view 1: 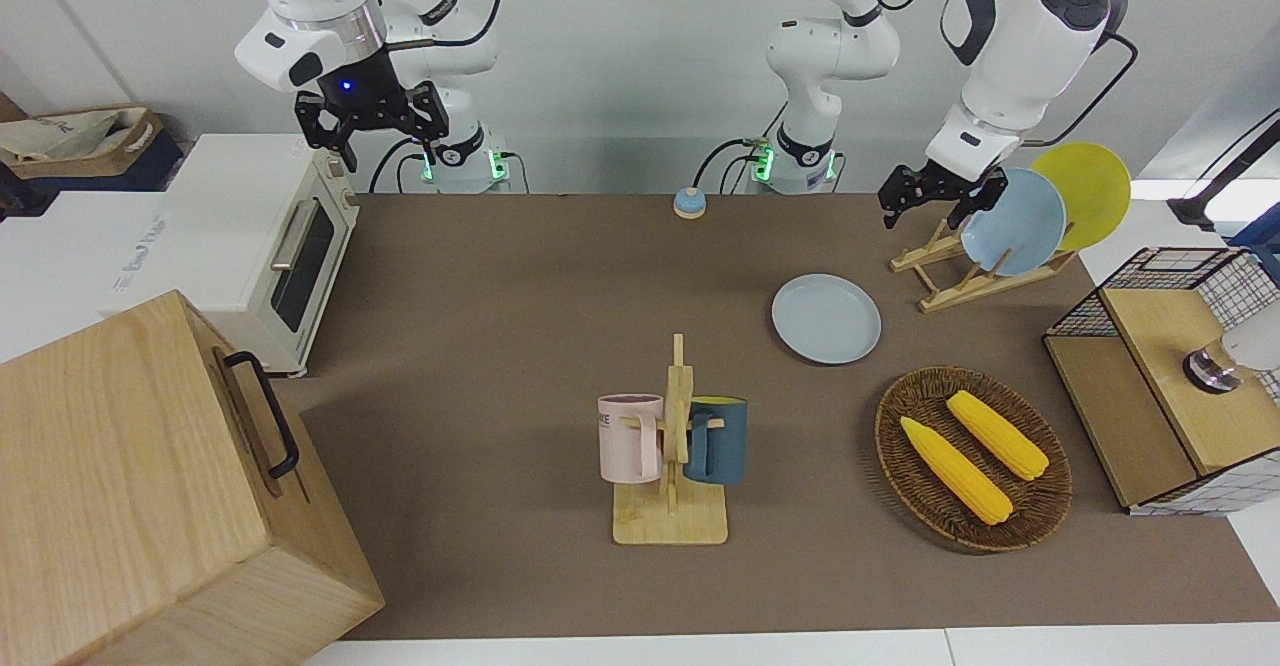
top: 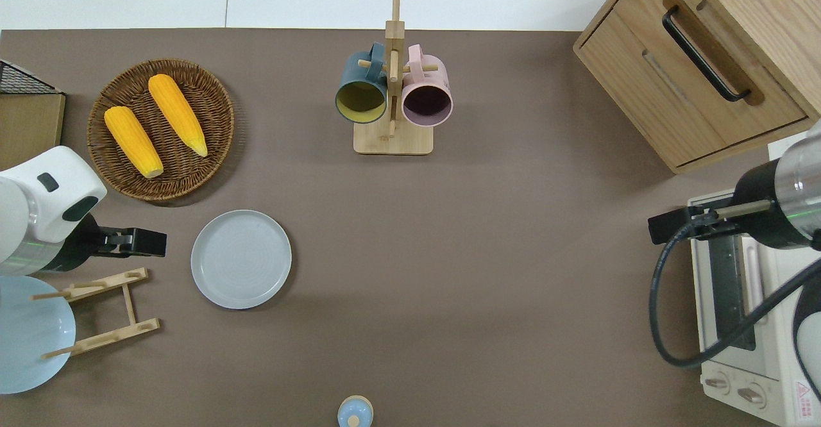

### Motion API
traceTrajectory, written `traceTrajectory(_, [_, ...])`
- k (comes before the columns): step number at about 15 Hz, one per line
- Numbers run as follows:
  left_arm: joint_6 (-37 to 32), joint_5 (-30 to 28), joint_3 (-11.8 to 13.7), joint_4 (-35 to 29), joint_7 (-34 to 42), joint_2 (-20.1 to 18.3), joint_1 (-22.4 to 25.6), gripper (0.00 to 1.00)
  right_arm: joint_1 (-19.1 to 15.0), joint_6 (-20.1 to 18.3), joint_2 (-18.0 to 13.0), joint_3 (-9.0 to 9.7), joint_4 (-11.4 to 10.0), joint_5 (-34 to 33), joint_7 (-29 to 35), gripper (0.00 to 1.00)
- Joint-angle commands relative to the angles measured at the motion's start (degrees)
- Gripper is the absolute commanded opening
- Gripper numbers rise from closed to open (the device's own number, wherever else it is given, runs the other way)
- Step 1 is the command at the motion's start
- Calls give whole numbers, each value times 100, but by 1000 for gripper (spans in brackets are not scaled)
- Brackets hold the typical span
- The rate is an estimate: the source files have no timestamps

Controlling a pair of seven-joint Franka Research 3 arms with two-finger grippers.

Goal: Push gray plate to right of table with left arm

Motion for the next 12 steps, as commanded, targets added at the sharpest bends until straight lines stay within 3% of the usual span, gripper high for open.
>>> traceTrajectory(1, [-91, 1, -22, -110, -2, -72, 15, 1000, -115, -84, -17, 86, 46, 59, 5, 983])
traceTrajectory(12, [-180, -8, 5, -110, 15, -72, 33, 1000, -115, -84, -17, 86, 46, 59, 5, 983])
